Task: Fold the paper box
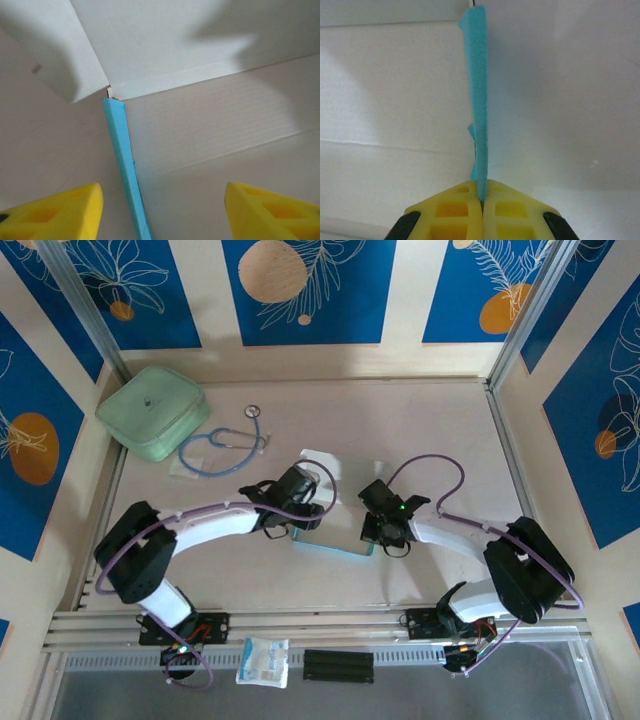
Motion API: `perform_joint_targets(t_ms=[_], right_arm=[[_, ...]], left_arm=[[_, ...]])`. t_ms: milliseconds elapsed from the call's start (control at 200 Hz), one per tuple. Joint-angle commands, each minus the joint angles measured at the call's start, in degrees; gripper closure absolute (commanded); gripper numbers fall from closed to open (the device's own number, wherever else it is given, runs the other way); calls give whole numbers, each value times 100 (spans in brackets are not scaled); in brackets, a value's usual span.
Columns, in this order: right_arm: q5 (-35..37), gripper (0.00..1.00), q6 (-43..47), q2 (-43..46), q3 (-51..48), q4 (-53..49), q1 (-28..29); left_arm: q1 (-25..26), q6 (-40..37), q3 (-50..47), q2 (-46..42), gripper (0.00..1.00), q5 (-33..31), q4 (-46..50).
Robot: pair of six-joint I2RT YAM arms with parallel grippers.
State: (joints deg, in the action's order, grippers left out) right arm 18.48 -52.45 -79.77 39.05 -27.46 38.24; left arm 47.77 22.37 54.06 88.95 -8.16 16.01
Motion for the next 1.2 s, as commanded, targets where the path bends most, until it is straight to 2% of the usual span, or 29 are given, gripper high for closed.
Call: perform_joint_targets(t_ms=[0,170,260,350,510,610,685,725,745,760,825,920,1045,1196], right_arm=[[158,95,323,-235,212,74,-84],[-149,95,1049,-920,893,383,-184],[-179,94,1357,-1303,1168,355,-239],[-338,89,1502,-1490,1272,376,-304],[-496,56,1654,-916,1254,230,-297],[-643,43,1868,-146,1282,-133,-372],[-890,33,2273,388,1468,-544,-666],[-1056,21,2556,588,1628,-745,-904],[-1178,4,2743,653,1716,-830,-1021],[-1273,0,2884,691,1811,-910,-1104],[-1640,1,3487,606,2278,-1294,-1487],[-1845,1,4114,-29,3310,-2205,-1855],[-2169,4,4732,-902,4392,-2939,-1961],[-2532,14,5060,-1678,5209,-3296,-1952]], left_arm=[[-227,161,-80,-629,35,-65,399],[-1115,-43,222,-1309,33,878,1015],[-1579,-388,706,-1328,31,1343,1657],[-1862,-786,1293,-1178,29,1457,2356],[-2192,-1402,2099,-863,28,1604,3090],[-2289,-1821,2822,-482,28,1841,3599],[-2345,-2142,3492,-64,27,1938,4048],[-2375,-2298,3855,167,27,1978,4291],[-2392,-2372,4045,310,27,2000,4406],[-2409,-2418,4188,407,27,2032,4489],[-2478,-2612,4804,825,26,2220,4872],[-2542,-2870,5627,1396,25,2450,5406],[-2553,-3162,6334,1994,23,2406,5900],[-2562,-3173,6513,2378,21,2607,5949]])
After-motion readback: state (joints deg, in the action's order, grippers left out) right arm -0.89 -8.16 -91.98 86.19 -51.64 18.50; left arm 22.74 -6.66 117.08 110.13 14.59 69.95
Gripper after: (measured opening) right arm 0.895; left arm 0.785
